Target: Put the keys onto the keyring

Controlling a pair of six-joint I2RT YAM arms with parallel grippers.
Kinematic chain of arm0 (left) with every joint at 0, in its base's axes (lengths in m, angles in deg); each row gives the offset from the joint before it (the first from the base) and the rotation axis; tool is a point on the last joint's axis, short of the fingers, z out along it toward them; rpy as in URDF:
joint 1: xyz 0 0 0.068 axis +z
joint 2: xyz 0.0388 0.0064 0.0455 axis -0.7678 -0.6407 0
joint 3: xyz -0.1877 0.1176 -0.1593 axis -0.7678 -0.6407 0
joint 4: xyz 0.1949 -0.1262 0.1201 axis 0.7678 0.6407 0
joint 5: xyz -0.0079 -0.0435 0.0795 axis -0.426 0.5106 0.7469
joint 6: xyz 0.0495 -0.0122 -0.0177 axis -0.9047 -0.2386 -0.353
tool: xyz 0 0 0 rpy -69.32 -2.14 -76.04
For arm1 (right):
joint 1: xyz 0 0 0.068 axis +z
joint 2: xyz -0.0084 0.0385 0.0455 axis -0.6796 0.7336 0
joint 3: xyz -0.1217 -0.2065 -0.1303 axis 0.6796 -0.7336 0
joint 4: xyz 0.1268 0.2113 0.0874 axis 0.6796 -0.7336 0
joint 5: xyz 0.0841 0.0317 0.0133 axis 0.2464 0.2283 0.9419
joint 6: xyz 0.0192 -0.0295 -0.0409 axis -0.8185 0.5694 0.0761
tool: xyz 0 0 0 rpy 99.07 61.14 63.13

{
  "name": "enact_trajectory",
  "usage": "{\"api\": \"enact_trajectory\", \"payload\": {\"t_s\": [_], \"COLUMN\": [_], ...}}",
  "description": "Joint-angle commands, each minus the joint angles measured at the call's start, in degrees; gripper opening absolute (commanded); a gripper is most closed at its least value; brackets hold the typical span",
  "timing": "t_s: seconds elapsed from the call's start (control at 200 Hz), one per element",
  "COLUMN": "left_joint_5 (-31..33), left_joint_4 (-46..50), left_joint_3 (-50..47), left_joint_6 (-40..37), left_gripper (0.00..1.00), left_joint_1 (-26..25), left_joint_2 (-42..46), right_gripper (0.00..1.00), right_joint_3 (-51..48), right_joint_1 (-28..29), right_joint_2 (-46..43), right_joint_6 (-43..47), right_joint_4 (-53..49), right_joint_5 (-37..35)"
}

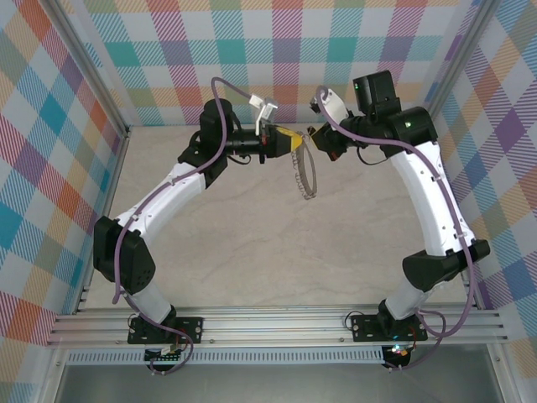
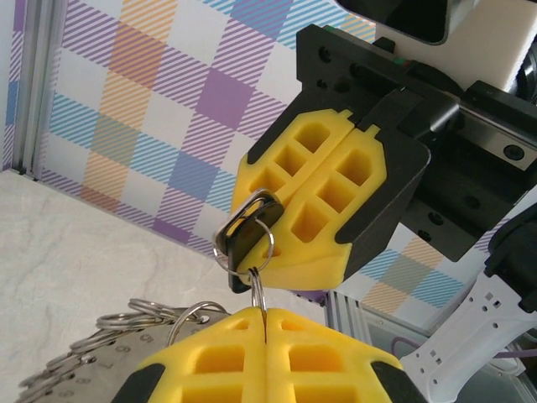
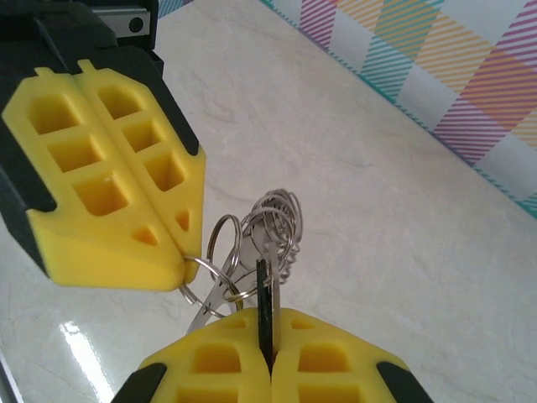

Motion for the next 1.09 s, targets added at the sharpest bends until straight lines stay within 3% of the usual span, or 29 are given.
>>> {"api": "enact_trajectory", "payload": {"t_s": [0.0, 0.585, 1.09], "left_joint_5": [-3.5, -2.5, -2.7], "left_joint_4": [1.2, 0.3, 0.4], "left_joint_3": [1.7, 1.2, 1.5], "left_joint_6": [-1.4, -0.9, -0.7], "left_gripper": [0.00, 0.00, 0.00], "left_joint_1": [-0.1, -0.1, -0.5], "left_joint_2": [0.2, 0.2, 0.1], "right_gripper": [0.00, 0.00, 0.00], "right_joint_3": [3.6, -5.9, 0.3], "right_joint_1": [-0.1, -0.1, 0.6], "right_joint_2": [1.8, -3.8, -0.3], "right_joint_6": [1.3, 0.5, 0.2], "right_joint_4": [0.6, 3.1, 0.6], "right_joint_5": [-3.3, -6.1, -1.5]}}
